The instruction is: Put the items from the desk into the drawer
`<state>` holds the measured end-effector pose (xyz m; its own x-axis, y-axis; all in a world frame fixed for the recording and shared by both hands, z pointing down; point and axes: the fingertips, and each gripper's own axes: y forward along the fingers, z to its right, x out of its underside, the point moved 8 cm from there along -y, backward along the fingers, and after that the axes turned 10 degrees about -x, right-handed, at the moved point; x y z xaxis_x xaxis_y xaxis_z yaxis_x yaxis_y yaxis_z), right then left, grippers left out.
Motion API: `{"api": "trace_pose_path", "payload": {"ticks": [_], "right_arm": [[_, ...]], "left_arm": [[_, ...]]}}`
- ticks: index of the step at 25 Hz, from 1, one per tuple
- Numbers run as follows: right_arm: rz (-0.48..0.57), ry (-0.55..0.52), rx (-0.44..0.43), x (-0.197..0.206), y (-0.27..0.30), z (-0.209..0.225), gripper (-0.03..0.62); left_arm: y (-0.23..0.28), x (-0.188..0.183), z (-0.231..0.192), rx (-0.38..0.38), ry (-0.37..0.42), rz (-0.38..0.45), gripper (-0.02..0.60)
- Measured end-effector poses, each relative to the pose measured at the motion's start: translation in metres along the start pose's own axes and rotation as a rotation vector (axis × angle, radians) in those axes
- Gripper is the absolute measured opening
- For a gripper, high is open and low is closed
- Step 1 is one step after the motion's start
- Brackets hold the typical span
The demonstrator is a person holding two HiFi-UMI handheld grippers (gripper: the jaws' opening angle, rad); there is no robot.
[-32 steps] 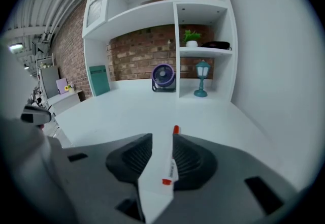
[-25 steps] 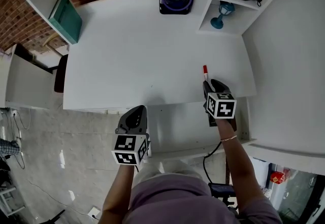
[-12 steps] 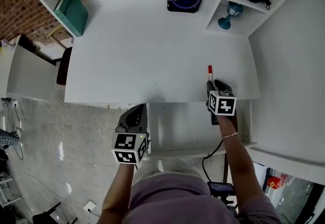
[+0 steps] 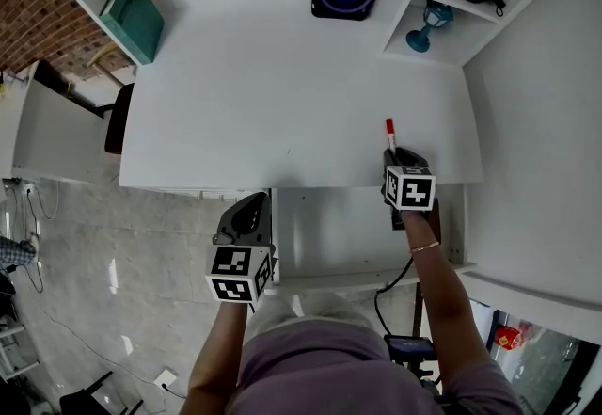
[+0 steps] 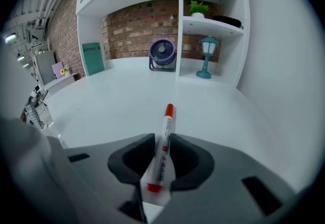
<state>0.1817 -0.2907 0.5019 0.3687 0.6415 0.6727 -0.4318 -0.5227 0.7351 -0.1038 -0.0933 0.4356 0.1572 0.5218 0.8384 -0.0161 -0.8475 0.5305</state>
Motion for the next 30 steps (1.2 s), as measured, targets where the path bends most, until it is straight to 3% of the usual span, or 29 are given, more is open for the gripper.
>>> {"api": "trace_pose_path", "payload": {"ticks": [14,30], "right_arm": [[-0.004,-0.004,-0.01,0.0,-0.001,-0.002,0.074],[0.154,-0.018,-0.075,0.011,-0.056,-0.039,0.072]], "left_arm": [[-0.006,0.0,-0.003,-0.002,-0.001,0.002,-0.002],[-0.014,-0.002,0.005,0.063,0.042,0.023,-0.002]]}}
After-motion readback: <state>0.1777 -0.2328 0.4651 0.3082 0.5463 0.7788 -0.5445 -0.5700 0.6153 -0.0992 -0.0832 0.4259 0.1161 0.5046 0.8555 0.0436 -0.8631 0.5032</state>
